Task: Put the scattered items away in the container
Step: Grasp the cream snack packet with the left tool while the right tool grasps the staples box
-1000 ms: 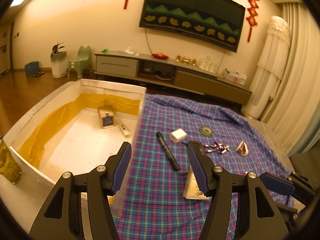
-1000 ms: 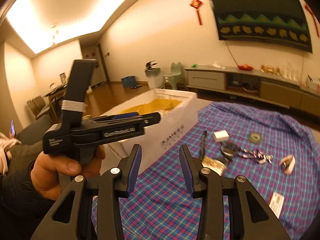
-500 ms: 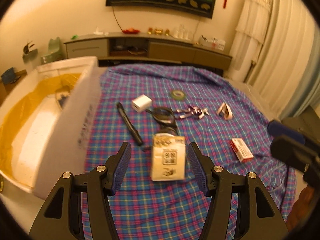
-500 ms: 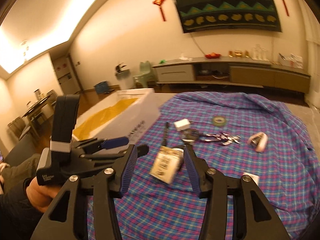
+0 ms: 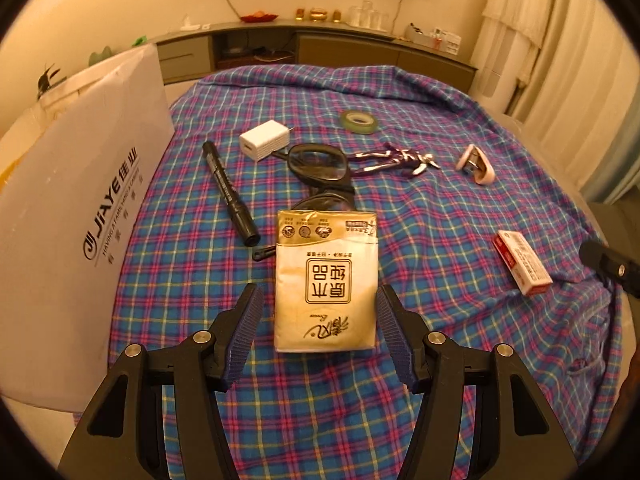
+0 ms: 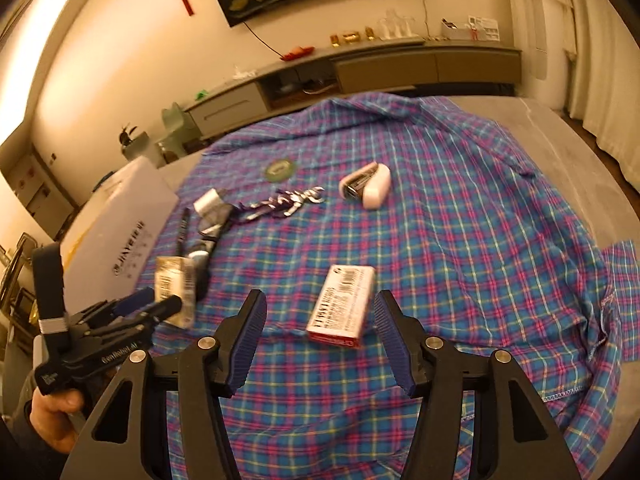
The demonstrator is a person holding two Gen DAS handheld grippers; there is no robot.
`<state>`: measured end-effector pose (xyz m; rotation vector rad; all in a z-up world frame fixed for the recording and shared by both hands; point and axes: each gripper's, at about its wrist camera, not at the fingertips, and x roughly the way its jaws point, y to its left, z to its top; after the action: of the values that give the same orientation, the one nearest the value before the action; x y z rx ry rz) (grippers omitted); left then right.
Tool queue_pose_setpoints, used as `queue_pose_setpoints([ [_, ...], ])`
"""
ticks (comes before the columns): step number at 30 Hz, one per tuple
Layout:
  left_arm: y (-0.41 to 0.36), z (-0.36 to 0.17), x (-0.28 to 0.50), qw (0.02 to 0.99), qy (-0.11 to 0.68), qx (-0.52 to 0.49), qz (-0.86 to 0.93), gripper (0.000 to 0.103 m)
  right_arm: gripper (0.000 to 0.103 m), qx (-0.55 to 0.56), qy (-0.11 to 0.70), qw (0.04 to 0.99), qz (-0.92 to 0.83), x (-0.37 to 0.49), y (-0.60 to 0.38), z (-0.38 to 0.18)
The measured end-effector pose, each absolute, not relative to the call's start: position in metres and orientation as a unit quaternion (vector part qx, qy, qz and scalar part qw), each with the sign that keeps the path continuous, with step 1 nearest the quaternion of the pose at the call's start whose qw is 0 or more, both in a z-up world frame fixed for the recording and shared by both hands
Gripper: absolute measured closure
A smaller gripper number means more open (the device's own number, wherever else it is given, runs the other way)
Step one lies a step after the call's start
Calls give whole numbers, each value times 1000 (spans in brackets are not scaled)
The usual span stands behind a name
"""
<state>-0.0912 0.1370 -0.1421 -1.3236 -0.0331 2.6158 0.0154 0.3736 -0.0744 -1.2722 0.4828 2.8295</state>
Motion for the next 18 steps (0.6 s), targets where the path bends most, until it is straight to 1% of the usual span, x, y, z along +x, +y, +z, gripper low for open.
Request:
queue_pose_setpoints([
  [2, 135, -144, -94, 102, -25, -451, 886, 41, 40, -410, 148, 1, 900, 13, 371, -78],
  [3, 134, -146, -96, 98, -30, -452, 886, 41, 35, -411, 141, 3, 900, 12, 369, -80],
  [4, 134, -148, -97, 97, -33, -453, 885, 41, 33, -412, 133, 6, 901, 11, 366, -81],
  [7, 133, -153, -103, 91, -40, -459, 883, 41, 33, -421, 109, 18, 900, 3, 361, -86],
  [13, 134, -163, -113, 79, -44, -463, 882, 41, 33, -445, 100, 33, 889, -13, 362, -104],
  [14, 134, -163, -114, 77, -44, -463, 882, 41, 34, -447, 99, 36, 888, -14, 363, -106],
  [15, 133, -163, -115, 76, -46, -463, 882, 41, 43, -449, 100, 39, 887, -15, 364, -109],
  [16, 132, -163, -115, 78, -50, -462, 882, 41, 55, -452, 102, 42, 885, -16, 365, -112],
  [17, 131, -163, -116, 80, -54, -462, 882, 42, 60, -456, 106, 44, 883, -17, 367, -115],
  [18, 129, -163, -116, 84, -61, -462, 881, 43, 61, -458, 110, 45, 881, -18, 369, -117],
])
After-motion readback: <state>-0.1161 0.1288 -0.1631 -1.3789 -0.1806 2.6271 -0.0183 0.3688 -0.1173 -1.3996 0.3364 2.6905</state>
